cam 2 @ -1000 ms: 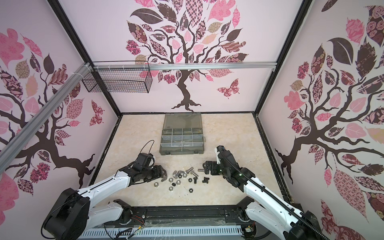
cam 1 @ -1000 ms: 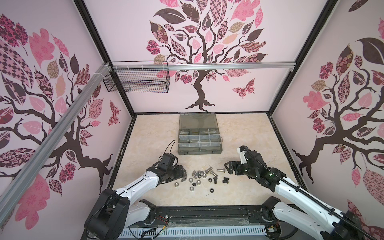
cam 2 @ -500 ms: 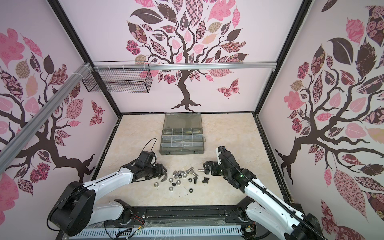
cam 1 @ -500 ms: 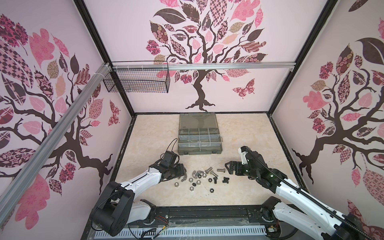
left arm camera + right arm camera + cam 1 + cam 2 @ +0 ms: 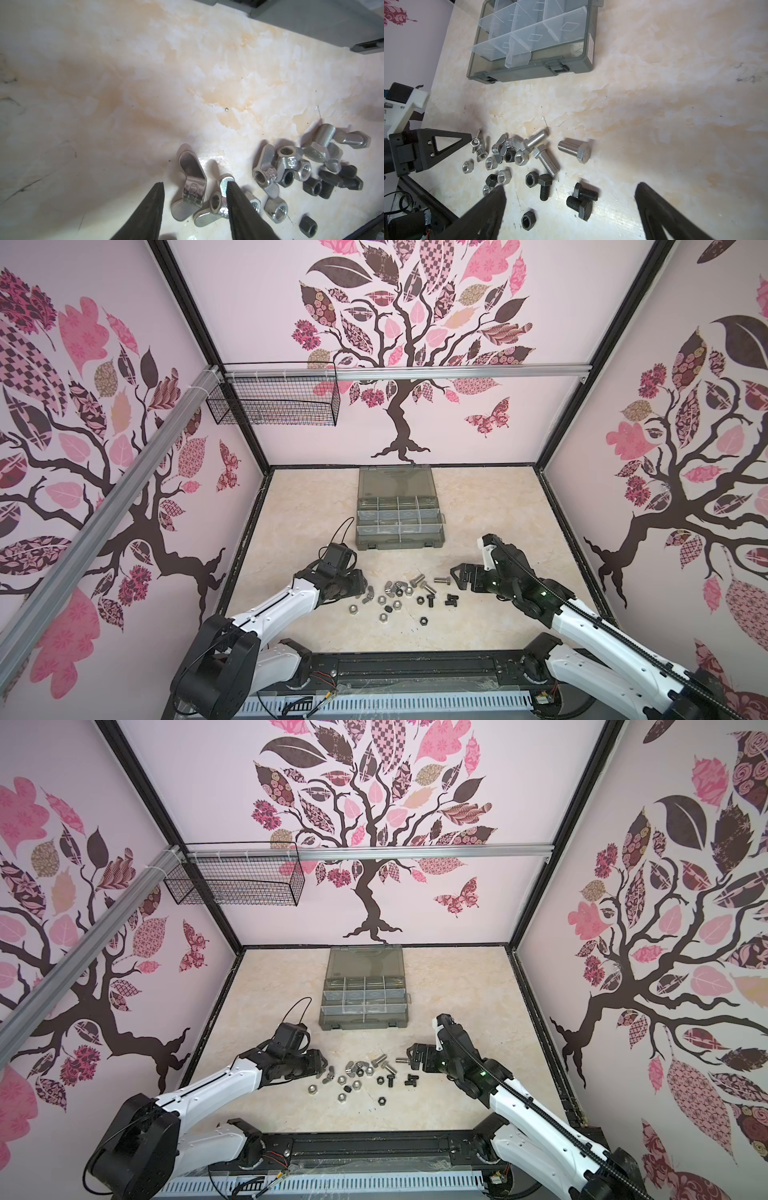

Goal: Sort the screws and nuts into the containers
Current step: 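Lower the left gripper and grasp a silver wing nut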

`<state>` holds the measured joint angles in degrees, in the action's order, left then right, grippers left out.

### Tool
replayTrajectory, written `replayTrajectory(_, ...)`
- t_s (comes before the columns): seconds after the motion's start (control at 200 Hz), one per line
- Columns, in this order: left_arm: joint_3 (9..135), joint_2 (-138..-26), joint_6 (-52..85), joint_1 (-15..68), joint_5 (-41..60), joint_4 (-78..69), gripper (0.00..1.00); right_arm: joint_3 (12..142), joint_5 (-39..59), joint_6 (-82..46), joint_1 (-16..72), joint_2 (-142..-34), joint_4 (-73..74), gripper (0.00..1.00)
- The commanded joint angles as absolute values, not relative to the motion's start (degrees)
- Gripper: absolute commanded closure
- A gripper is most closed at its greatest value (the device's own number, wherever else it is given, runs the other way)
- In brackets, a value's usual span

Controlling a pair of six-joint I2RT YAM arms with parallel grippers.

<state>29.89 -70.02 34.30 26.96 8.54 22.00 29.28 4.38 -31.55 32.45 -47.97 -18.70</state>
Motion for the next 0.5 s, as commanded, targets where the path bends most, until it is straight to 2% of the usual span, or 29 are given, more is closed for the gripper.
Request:
replayTrajectory(0.0,31.02,-71.47,32.80,27.31,9.07,21.55,0.53,29.44,4.66,-32.00,32.62,-47.96,-19.30,0.01)
replayTrajectory(0.495,31.86,-75.62,31.11,28.59,8.58,21.07,0.76,29.09,4.39,-32.08,32.61,-48.12,-19.40,0.00)
